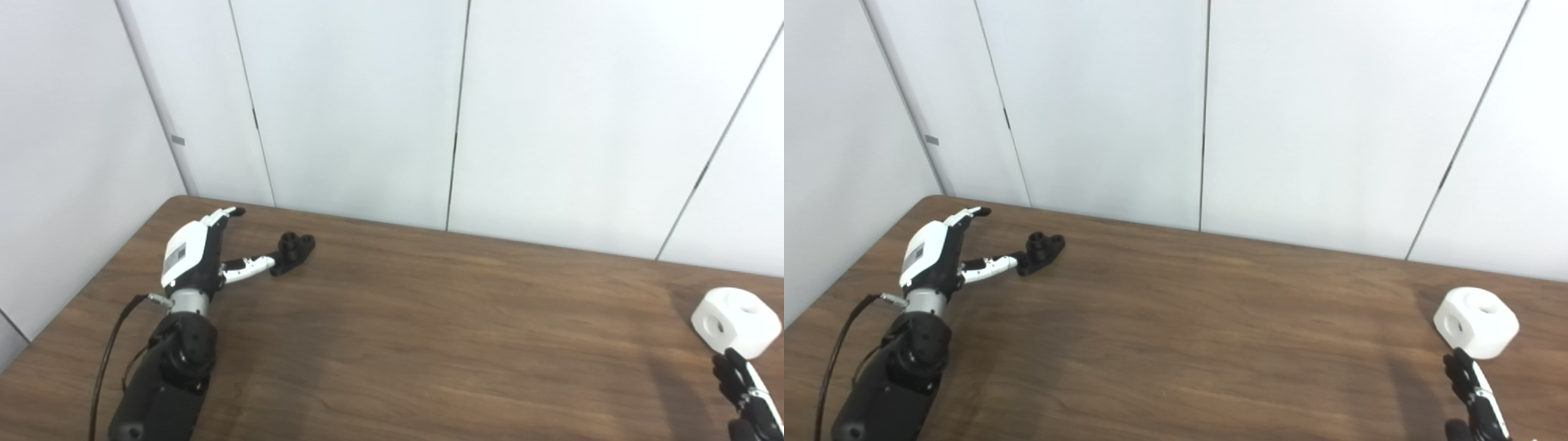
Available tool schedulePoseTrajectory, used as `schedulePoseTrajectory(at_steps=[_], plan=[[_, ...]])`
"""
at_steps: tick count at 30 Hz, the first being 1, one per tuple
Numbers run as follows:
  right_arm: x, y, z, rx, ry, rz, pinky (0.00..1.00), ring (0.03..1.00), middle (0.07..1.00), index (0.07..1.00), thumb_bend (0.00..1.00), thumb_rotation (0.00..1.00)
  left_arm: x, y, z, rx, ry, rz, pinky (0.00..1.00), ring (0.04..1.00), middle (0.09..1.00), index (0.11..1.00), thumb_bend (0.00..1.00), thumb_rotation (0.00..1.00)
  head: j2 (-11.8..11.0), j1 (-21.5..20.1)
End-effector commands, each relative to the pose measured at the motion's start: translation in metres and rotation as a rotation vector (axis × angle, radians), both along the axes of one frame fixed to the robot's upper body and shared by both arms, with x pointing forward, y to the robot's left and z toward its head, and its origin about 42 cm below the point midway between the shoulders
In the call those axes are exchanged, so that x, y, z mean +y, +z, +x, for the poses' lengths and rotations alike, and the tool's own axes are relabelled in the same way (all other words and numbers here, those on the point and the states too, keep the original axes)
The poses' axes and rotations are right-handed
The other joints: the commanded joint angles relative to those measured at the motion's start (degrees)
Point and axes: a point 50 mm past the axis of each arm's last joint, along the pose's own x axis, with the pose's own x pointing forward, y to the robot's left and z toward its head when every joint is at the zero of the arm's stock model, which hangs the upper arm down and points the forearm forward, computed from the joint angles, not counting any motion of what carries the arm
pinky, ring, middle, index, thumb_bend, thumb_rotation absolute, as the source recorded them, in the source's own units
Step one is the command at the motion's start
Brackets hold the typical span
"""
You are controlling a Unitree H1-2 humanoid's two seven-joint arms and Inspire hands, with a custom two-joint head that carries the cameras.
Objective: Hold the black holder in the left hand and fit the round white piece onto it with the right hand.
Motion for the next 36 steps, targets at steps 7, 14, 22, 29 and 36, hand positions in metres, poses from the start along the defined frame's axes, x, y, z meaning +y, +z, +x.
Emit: schedulePoseTrajectory(at_steps=[7,14,22,29,36], plan=[[0.016,-0.043,-0.033,0.163,-0.04,0.082,0.93,0.923,0.918,0.938,0.45,1.0,0.005,0.017,0.038,-0.082,0.008,0.034,0.97,0.925,0.887,0.798,0.88,0.35,0.4,-0.5],[0.017,-0.043,-0.034,0.16,-0.044,0.084,0.93,0.917,0.913,0.931,0.44,1.0,-0.004,0.013,0.046,-0.015,0.016,0.035,0.99,0.929,0.893,0.79,0.91,0.38,0.7,-1.0],[0.019,-0.042,-0.034,0.155,-0.041,0.087,0.92,0.917,0.915,0.932,0.45,1.0,-0.014,0.008,0.044,0.026,0.005,0.028,0.97,0.932,0.888,0.791,0.93,0.46,0.7,-1.1],[0.02,-0.042,-0.033,0.159,-0.031,0.093,0.93,0.92,0.917,0.934,0.45,1.0,-0.017,0.003,0.041,0.028,0.008,0.039,0.95,0.92,0.884,0.787,0.92,0.47,0.7,-1.2],[0.021,-0.04,-0.035,0.182,-0.042,0.083,0.98,0.96,0.949,0.965,0.45,1.0,-0.022,0.004,0.041,0.074,0.046,0.048,0.95,0.931,0.892,0.796,0.91,0.46,0.7,-1.2]])
